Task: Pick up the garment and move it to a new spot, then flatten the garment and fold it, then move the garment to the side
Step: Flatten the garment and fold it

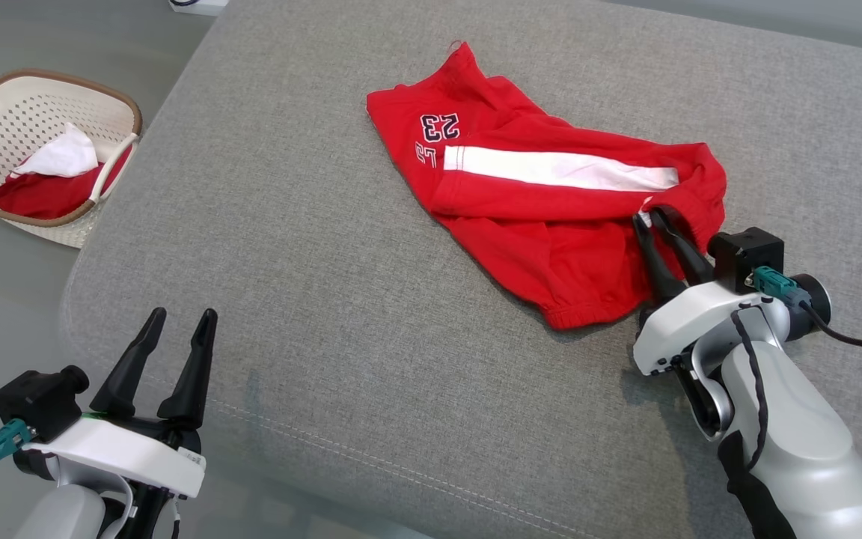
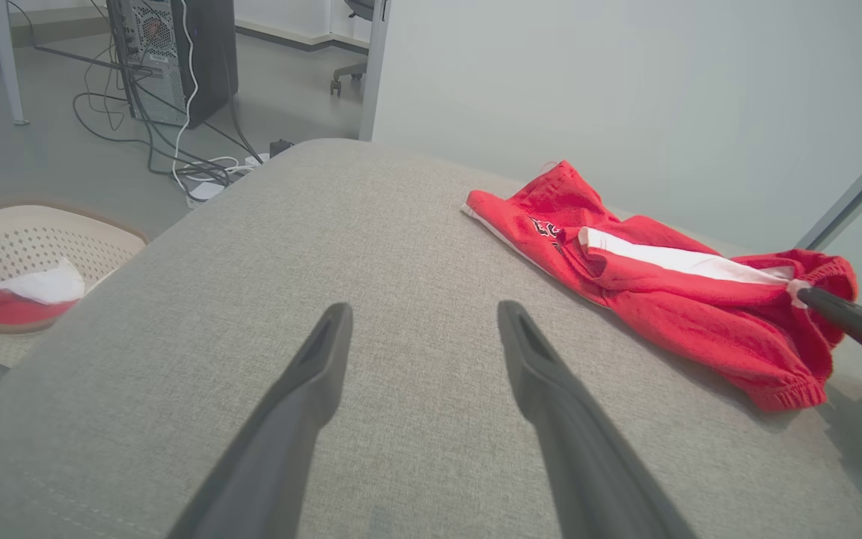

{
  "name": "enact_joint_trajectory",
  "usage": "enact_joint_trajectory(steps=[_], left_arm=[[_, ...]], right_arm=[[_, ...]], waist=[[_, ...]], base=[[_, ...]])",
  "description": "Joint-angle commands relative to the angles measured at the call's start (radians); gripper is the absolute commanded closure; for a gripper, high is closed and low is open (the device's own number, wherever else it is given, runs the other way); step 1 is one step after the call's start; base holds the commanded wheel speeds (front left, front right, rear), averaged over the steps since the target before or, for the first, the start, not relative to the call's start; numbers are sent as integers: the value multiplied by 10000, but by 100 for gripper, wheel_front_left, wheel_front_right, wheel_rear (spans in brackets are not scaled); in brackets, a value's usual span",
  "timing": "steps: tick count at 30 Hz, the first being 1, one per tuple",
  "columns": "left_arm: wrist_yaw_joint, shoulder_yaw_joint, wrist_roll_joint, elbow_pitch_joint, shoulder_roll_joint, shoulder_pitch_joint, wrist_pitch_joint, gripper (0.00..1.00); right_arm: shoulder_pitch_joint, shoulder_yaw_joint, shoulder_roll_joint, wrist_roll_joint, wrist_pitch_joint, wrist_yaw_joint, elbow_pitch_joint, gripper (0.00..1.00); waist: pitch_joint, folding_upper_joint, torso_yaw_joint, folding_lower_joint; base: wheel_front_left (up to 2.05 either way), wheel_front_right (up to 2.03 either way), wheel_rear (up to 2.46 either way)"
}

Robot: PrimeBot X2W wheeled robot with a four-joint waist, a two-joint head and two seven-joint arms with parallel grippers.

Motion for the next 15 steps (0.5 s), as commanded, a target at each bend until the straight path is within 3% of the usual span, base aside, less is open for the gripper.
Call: enact_joint_trajectory(steps=[1, 4, 7, 8, 10, 15], left_arm=[[-67, 369, -191, -151, 281, -494, -61, 0], [-67, 333, -224, -153, 248, -465, -61, 0], [-67, 324, -247, -140, 228, -459, -61, 0], [-67, 323, -253, -131, 220, -463, -61, 0], [-67, 321, -266, -117, 195, -477, -61, 0], [-67, 245, -298, -108, 119, -508, -61, 0]], right_arm=[[-248, 49, 162, -238, -102, 14, 5, 80], [-361, -122, 162, -526, -15, 14, 200, 75], [-443, -215, 162, -754, 115, 14, 239, 60], [-453, -224, 162, -808, 159, 14, 221, 55], [-451, -258, 162, -961, 259, 14, 166, 32], [-389, -460, 162, -1270, 542, 14, 39, 28]], waist=[[35, 0, 45, 0], [56, 0, 89, 0], [67, 0, 105, 0], [68, 0, 106, 0], [62, 0, 111, 0], [43, 0, 152, 0]], base=[[0, 0, 0], [0, 0, 0], [0, 0, 0], [0, 0, 0], [0, 0, 0], [0, 0, 0]])
